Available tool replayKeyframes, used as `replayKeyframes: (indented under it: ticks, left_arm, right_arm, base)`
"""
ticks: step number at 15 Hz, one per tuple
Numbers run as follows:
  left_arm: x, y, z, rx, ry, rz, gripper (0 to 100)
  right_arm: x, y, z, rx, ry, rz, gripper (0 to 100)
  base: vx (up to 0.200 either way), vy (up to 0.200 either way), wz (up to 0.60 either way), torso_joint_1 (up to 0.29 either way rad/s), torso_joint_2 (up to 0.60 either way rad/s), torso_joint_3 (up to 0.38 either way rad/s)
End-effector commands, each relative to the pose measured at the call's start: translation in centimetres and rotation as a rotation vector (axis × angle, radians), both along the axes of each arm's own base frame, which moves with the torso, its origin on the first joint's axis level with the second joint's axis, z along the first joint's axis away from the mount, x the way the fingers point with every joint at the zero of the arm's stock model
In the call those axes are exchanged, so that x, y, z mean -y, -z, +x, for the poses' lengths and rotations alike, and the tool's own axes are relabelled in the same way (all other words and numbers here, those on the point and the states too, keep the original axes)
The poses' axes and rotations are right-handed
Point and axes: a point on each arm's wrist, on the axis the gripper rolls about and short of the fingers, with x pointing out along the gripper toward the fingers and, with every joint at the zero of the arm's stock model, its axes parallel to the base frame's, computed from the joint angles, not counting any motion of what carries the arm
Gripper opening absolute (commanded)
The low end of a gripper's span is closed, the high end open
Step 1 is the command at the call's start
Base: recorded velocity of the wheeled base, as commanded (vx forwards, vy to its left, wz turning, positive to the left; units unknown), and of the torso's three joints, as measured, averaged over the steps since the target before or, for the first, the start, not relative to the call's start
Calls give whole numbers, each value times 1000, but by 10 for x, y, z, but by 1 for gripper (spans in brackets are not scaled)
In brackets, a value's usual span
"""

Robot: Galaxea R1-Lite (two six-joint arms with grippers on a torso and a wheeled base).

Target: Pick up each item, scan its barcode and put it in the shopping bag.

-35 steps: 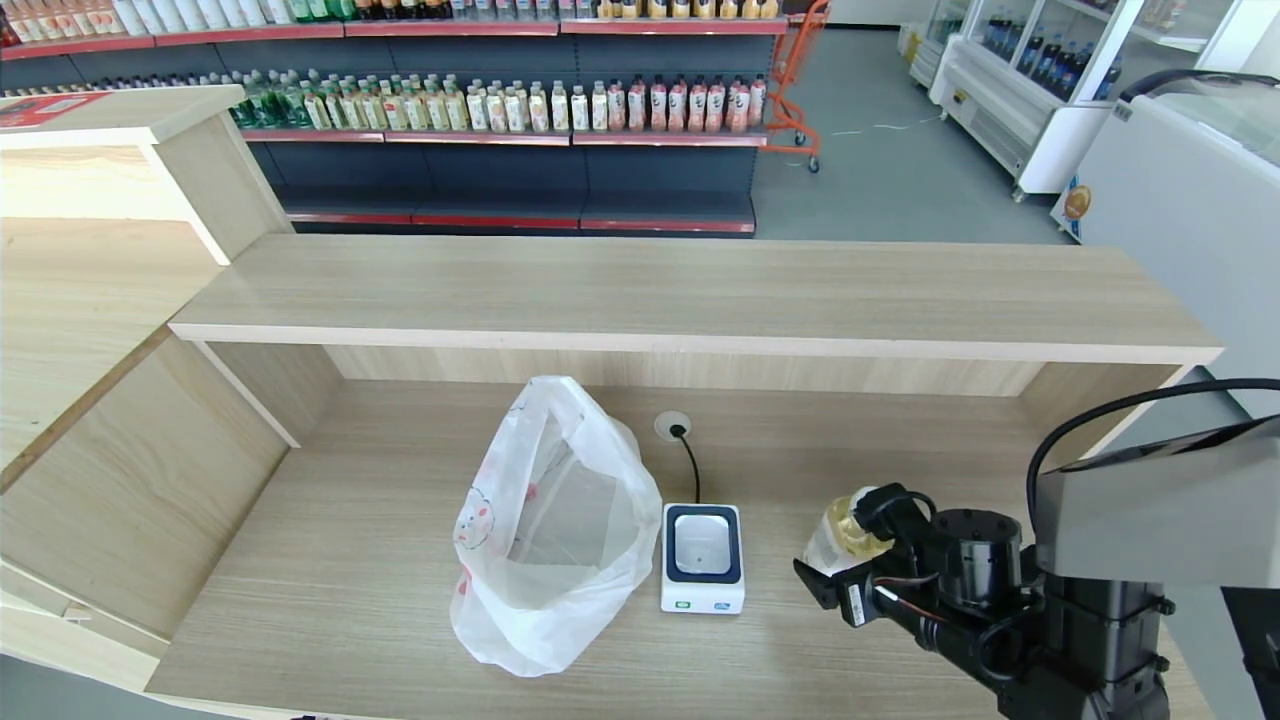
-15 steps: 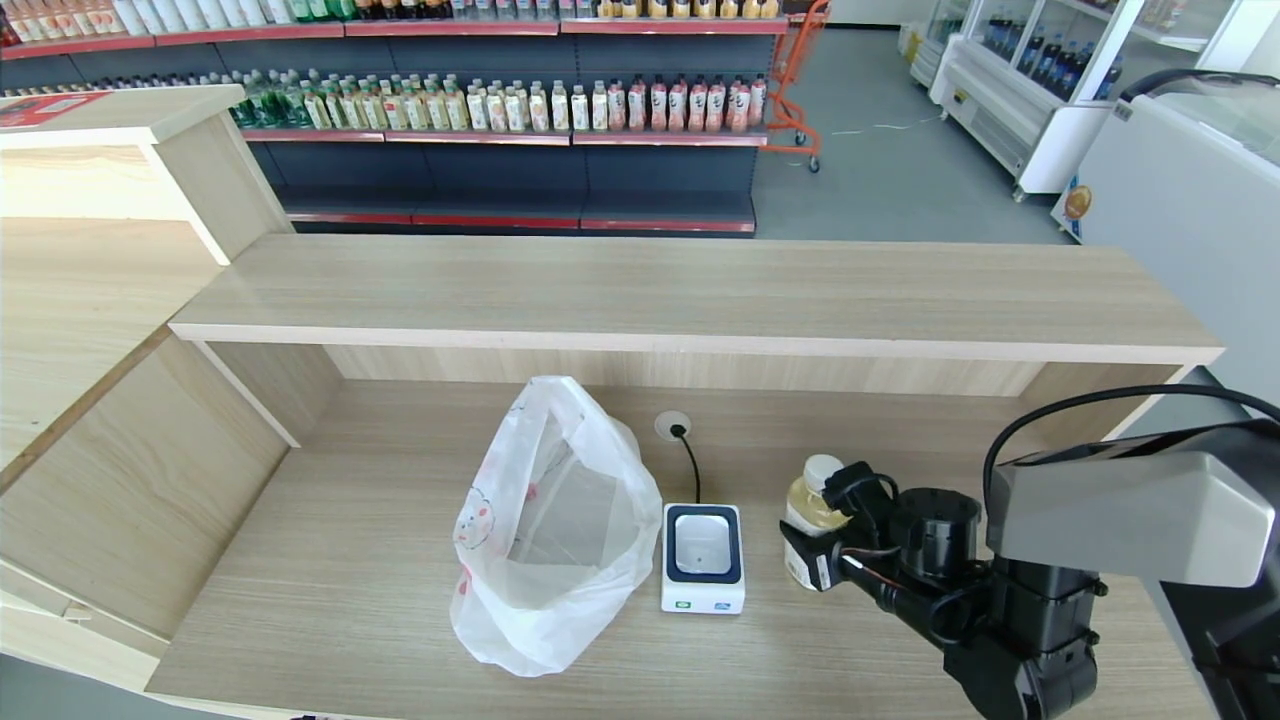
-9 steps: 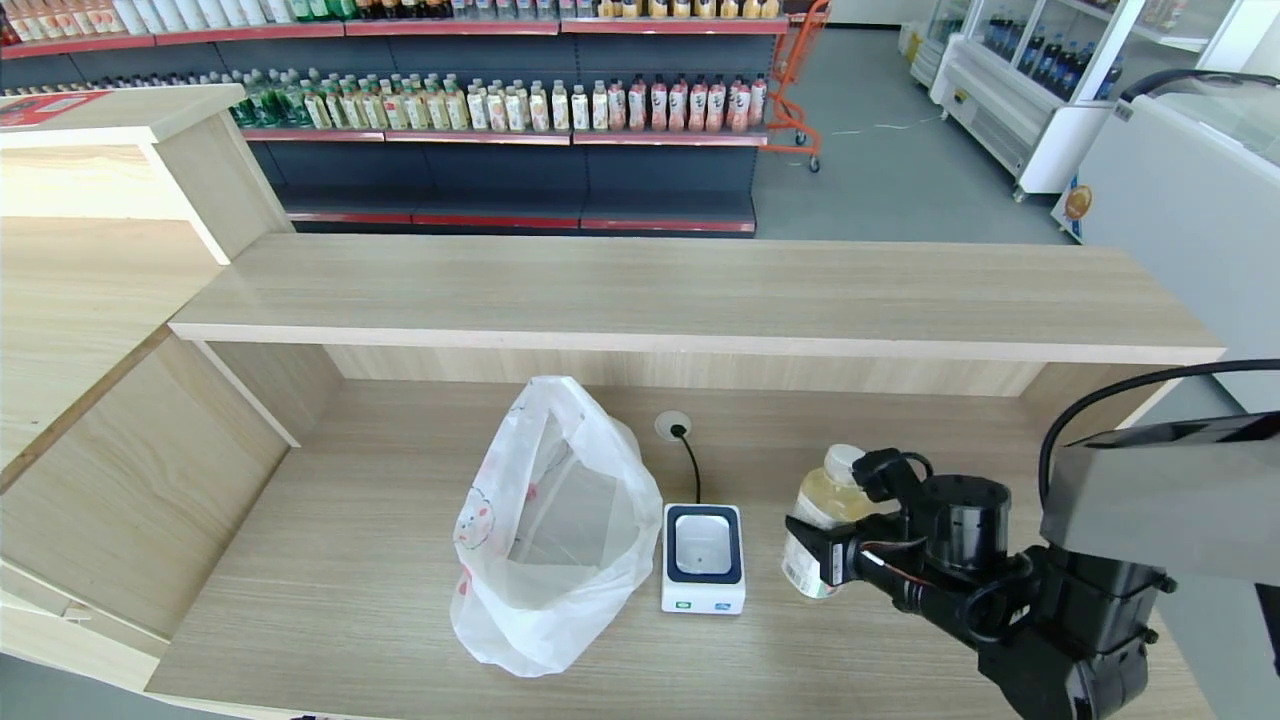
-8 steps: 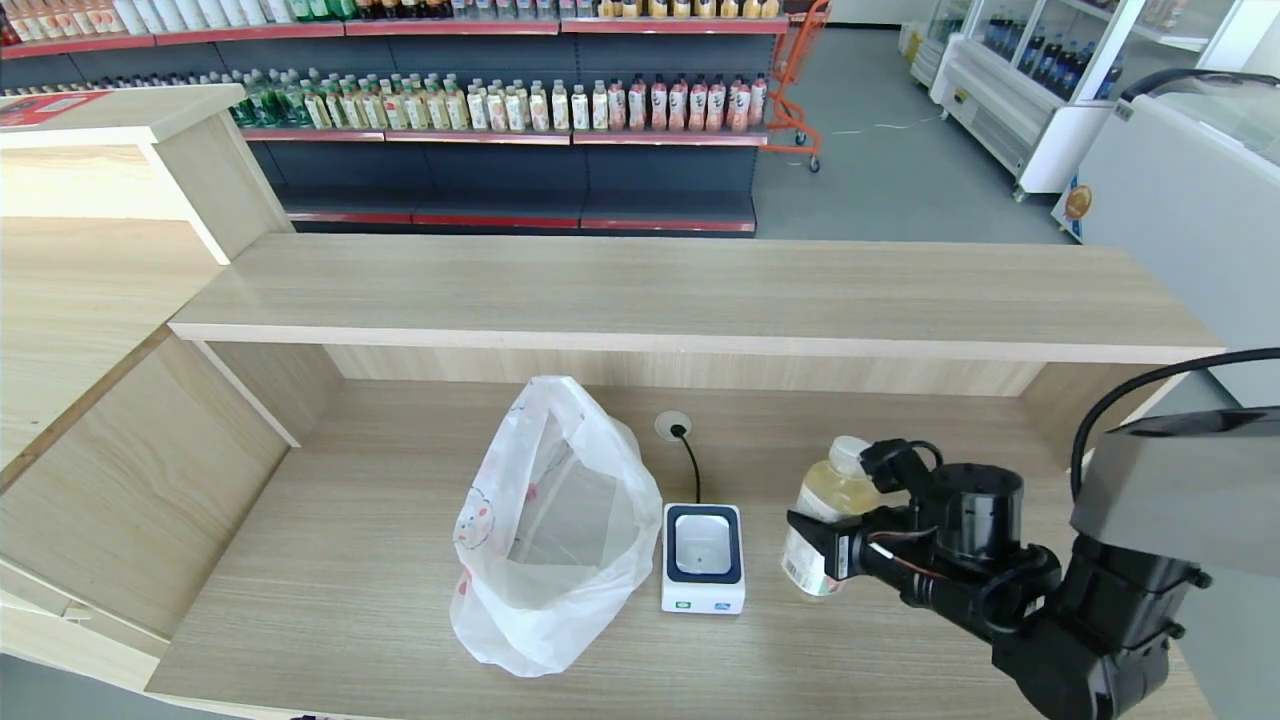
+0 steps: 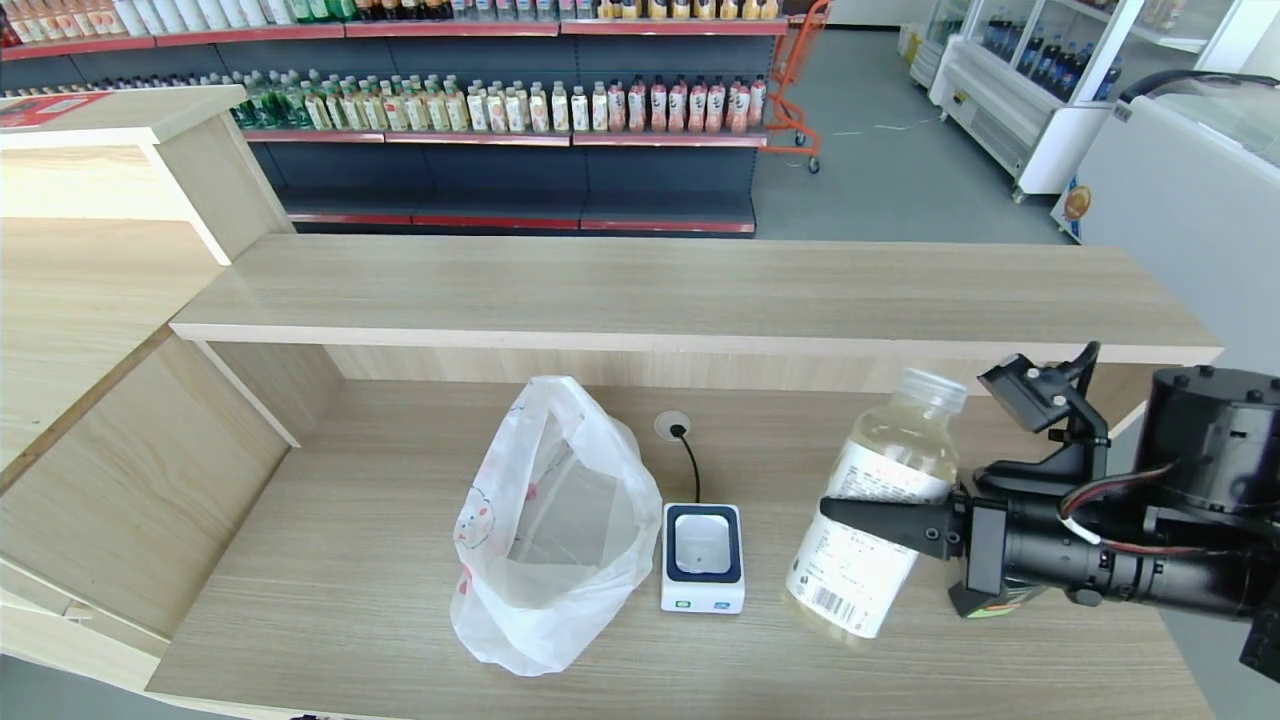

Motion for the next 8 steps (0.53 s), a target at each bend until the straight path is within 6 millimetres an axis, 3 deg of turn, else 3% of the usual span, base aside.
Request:
replayKeyframes:
  ticks: [1, 8]
  left_arm:
    - [0, 0, 0, 1, 0, -1, 100]
    - [0, 0, 0, 1, 0, -1, 100]
  right_arm:
    - [4, -13, -15, 49, -57, 29, 0]
    - [-5, -1, -29, 19, -161, 24, 0]
  base:
    - [0, 0, 0, 0, 0, 0]
    - [0, 0, 0, 0, 0, 0]
